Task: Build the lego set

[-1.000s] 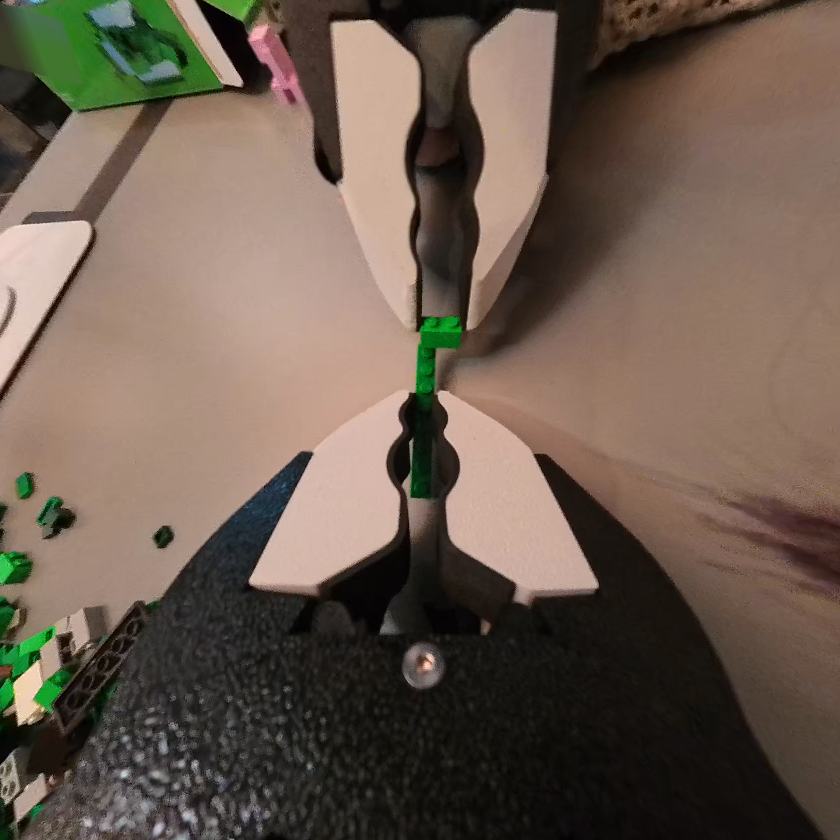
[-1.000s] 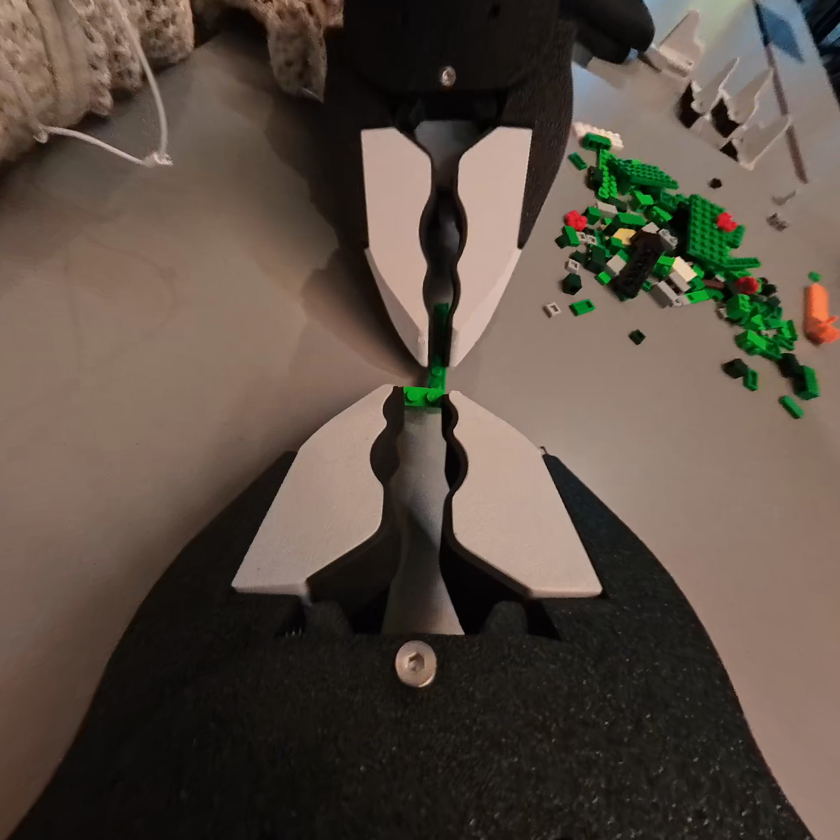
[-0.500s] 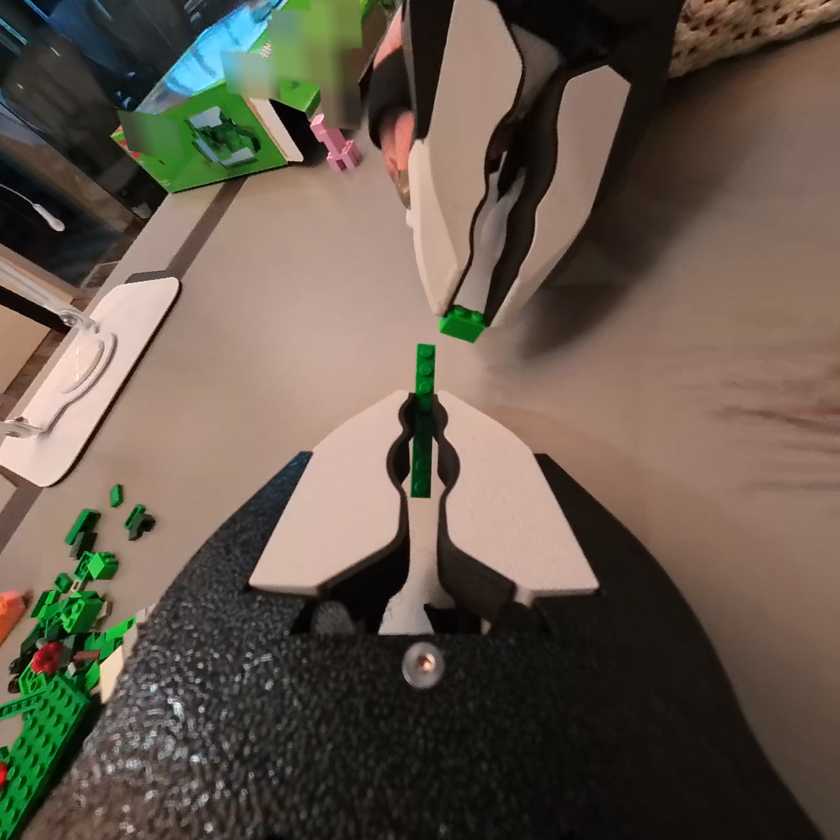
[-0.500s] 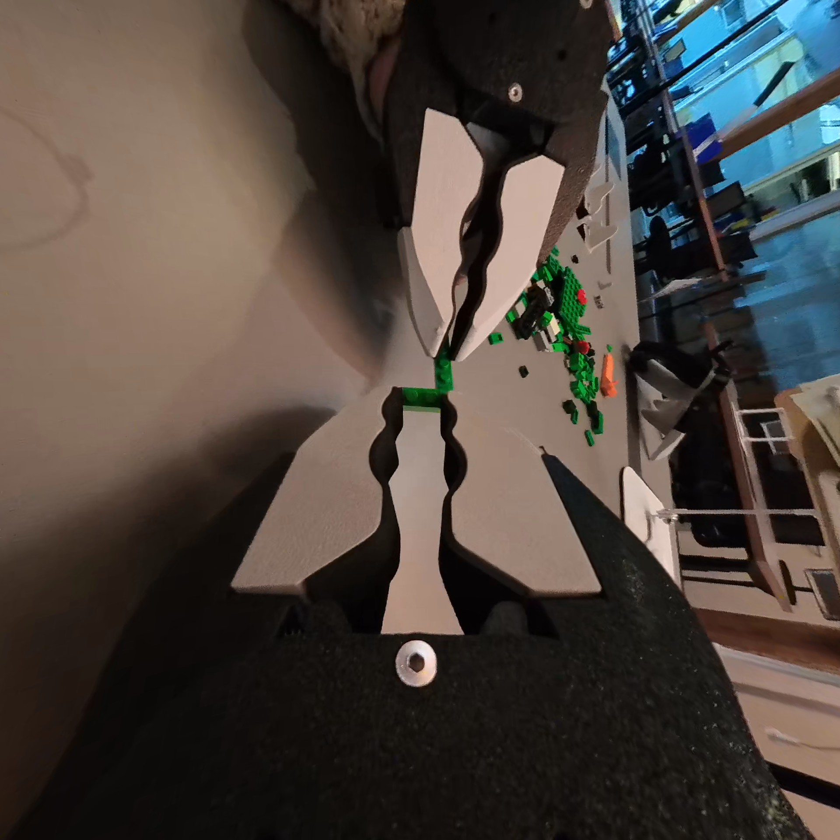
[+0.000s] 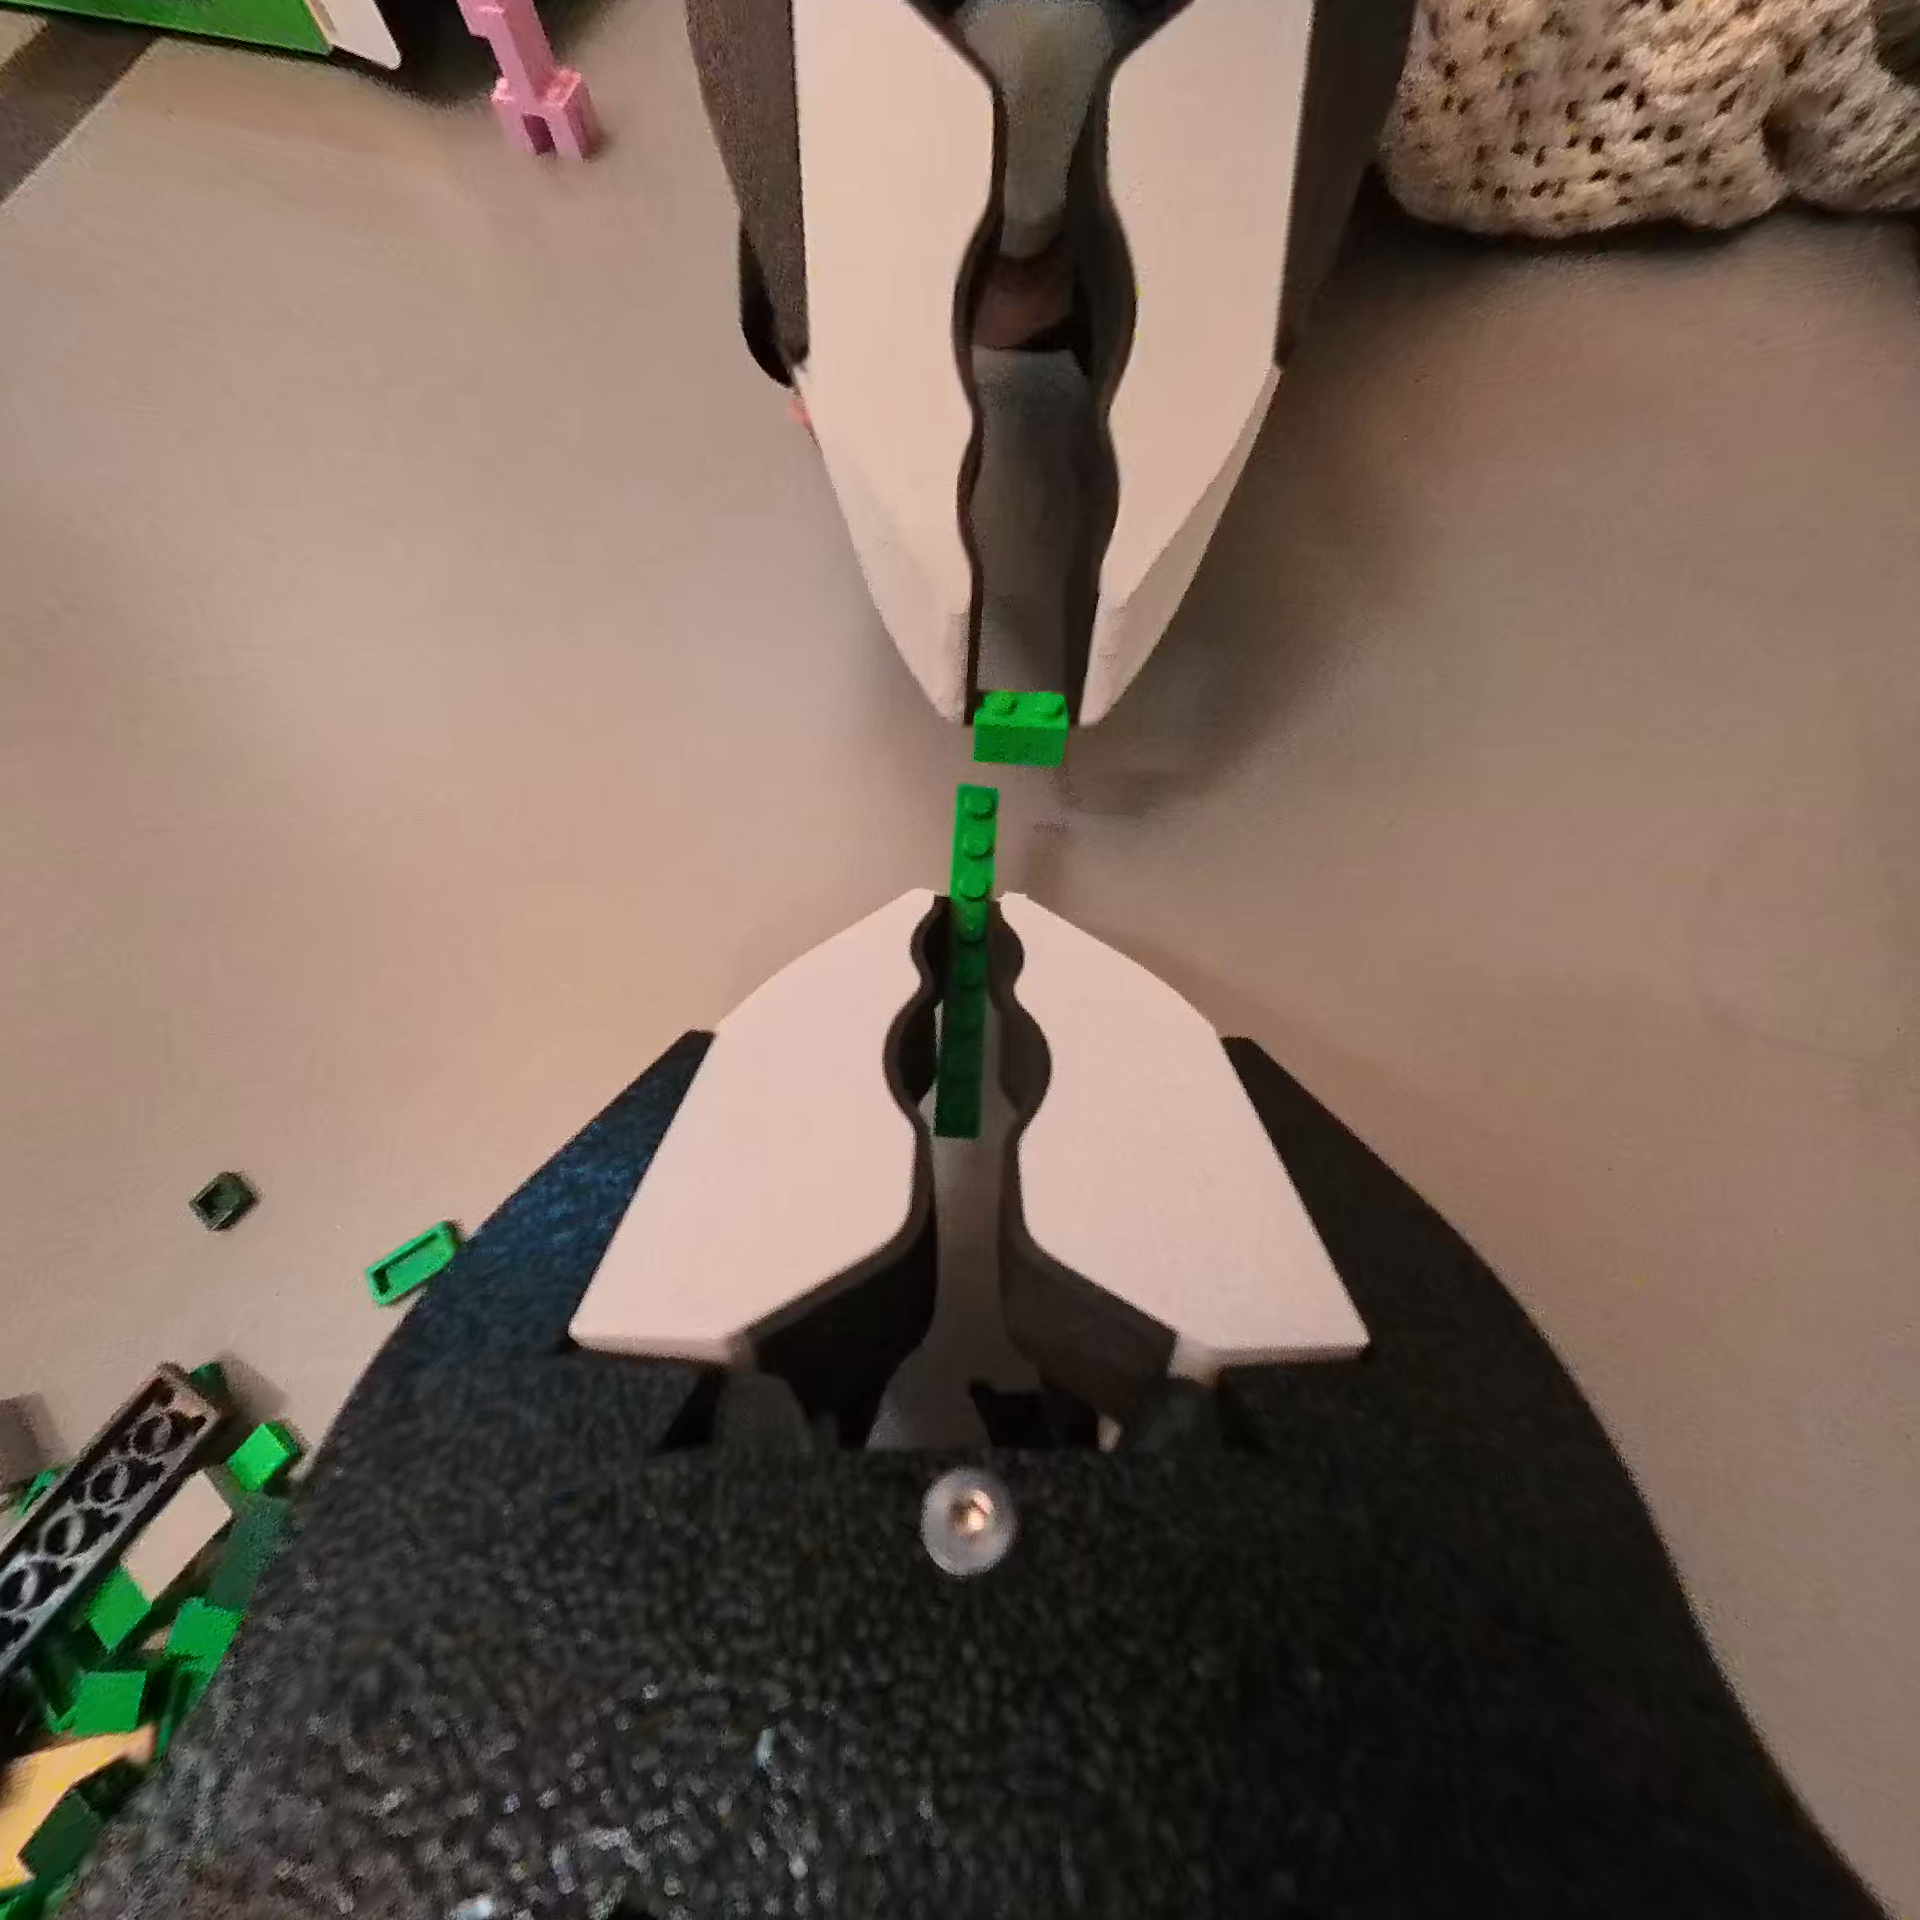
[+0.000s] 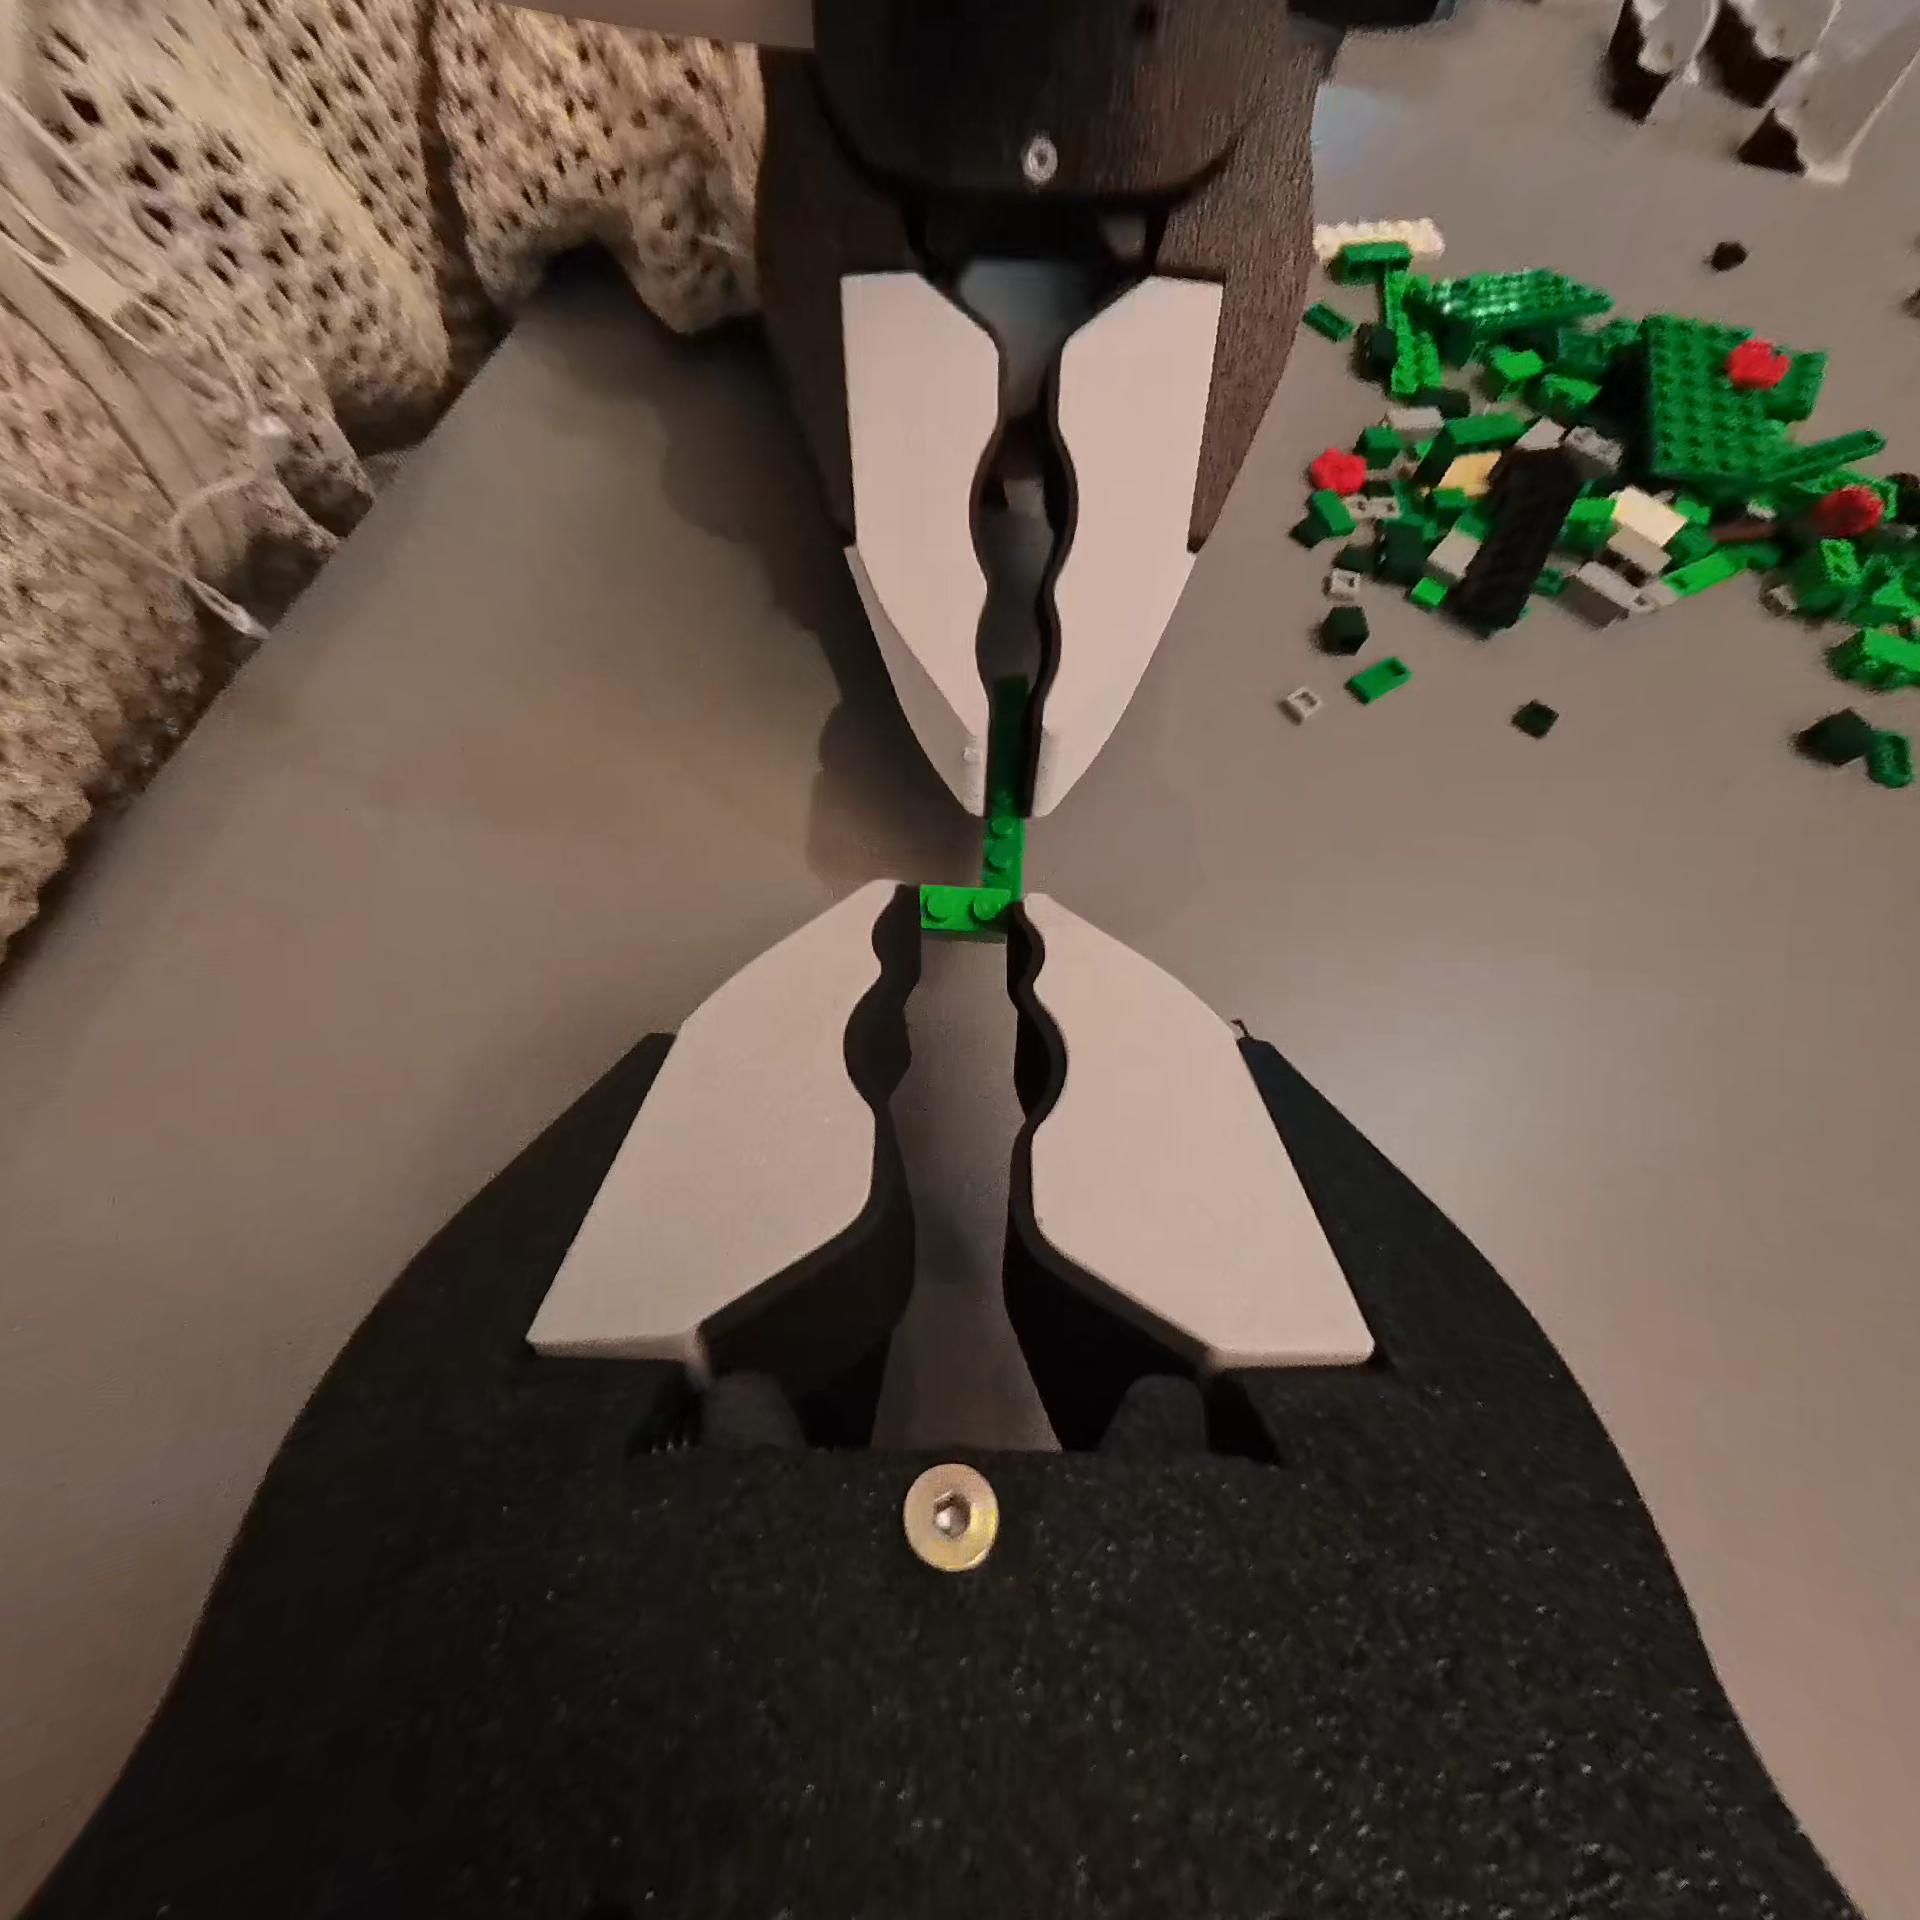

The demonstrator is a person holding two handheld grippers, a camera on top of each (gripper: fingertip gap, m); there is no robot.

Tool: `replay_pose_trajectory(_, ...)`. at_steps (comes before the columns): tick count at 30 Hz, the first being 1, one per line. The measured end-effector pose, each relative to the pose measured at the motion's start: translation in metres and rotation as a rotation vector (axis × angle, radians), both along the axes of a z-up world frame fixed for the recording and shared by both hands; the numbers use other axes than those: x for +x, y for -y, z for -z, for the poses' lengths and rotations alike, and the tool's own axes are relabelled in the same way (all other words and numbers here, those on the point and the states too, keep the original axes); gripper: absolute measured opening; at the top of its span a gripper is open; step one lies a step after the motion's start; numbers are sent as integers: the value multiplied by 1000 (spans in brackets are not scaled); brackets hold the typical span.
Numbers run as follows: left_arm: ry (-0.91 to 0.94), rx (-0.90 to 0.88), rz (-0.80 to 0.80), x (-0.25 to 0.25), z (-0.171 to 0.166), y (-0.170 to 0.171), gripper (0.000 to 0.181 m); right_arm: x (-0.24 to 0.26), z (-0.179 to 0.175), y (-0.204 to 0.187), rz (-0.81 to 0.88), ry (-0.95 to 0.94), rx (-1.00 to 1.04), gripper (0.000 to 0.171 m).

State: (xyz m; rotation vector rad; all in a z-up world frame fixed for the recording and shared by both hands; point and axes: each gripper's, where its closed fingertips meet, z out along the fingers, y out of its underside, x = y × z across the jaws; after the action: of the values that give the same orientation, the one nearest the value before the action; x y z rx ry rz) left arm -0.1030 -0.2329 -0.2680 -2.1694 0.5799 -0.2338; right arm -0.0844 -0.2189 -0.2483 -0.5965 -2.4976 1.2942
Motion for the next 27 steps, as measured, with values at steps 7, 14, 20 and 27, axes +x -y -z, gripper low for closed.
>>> replay_pose_trajectory(7, -31, -27, 25, 8, 8, 4, 5, 3, 15, 9, 9, 6, 110, 16)
replay_pose_trajectory(14, 0, -41, 29, 10, 9, 5, 5, 3, 17, 10, 18, -2, 142, 16)
replay_pose_trajectory(20, 21, -47, 24, 11, 10, 4, 5, 6, 20, 12, 10, 11, 154, 16)
replay_pose_trajectory(27, 47, -47, 22, 11, 9, 3, 5, 6, 19, 12, 13, 3, 161, 16)
